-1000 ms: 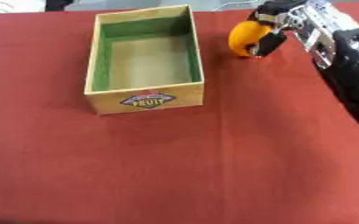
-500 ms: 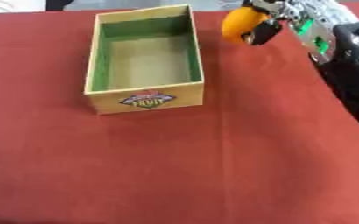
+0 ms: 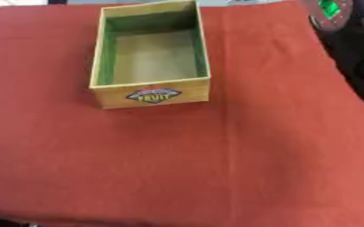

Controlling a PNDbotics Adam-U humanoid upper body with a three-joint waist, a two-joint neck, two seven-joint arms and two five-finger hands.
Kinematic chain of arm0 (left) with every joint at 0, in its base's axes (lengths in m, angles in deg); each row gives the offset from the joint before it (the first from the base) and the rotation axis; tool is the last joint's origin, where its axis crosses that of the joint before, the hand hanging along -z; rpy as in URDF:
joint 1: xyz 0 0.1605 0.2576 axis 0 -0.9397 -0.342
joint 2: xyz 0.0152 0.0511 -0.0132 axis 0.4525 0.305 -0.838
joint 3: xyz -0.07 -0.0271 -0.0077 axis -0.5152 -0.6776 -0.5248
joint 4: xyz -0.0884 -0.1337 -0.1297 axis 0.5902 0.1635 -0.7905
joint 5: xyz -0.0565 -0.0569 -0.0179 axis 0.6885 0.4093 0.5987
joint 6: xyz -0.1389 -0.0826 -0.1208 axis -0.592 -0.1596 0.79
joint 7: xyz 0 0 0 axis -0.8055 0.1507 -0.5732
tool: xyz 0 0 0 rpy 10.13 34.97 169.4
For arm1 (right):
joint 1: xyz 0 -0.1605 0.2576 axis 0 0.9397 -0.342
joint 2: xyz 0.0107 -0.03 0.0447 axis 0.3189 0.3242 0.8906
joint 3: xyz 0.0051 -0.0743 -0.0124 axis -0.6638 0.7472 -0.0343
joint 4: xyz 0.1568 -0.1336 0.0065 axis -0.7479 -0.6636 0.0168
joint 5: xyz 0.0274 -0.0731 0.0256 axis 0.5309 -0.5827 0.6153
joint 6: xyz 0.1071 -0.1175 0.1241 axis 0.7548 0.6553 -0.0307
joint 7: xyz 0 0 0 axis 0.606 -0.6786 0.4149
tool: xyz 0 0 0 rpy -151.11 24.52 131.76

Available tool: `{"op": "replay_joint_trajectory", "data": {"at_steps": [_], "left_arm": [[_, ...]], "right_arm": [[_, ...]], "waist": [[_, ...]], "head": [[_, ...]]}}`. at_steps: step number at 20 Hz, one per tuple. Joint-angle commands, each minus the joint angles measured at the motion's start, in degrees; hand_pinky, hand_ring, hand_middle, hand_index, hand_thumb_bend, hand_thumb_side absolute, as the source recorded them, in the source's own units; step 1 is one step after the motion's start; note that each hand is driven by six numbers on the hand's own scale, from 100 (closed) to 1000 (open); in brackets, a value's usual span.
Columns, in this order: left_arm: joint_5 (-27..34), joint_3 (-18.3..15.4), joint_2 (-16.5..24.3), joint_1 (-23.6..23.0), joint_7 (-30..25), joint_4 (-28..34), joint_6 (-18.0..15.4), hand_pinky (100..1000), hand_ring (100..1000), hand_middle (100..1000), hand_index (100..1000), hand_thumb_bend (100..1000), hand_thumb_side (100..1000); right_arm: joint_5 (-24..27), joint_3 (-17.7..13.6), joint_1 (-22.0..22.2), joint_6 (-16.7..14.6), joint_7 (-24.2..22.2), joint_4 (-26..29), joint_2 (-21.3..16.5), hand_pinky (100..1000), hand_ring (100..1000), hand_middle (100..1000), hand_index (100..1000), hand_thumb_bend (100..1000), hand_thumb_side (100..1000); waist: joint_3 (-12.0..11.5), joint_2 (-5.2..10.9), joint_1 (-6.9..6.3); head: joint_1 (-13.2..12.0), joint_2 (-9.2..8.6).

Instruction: Pick up objects on the table and place them in the box.

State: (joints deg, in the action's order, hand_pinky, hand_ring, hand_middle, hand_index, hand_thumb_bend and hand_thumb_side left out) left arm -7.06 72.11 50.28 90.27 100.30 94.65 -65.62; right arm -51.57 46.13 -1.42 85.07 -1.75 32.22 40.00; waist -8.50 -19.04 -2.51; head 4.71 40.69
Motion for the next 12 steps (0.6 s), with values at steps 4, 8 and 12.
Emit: {"op": "replay_joint_trajectory", "data": {"at_steps": [4,8,12], "left_arm": [[-0.07,0.03,0.57,0.62,-0.07,1.08,-0.26,544,570,624,736,111,869],[-0.03,0.08,0.44,0.76,-0.09,1.08,-0.35,544,570,624,736,110,869],[0.05,0.11,0.32,0.83,-0.12,1.08,-0.4,544,570,624,735,110,868]], "right_arm": [[-1.64,-1.42,-3.12,1.03,0.64,0.69,2.46,697,702,461,628,100,226],[-1.68,-1.39,-3.21,1.29,0.59,-0.73,4.26,698,701,462,630,100,228],[-1.4,-1.11,-2.99,1.48,0.52,-2.66,5.99,697,702,462,630,100,229]], "waist": [[-0.45,1.57,0.33],[-0.71,1.48,0.52],[-1.0,1.34,0.59]], "head": [[0.92,-0.24],[1.52,-0.83],[2.34,-1.49]]}}
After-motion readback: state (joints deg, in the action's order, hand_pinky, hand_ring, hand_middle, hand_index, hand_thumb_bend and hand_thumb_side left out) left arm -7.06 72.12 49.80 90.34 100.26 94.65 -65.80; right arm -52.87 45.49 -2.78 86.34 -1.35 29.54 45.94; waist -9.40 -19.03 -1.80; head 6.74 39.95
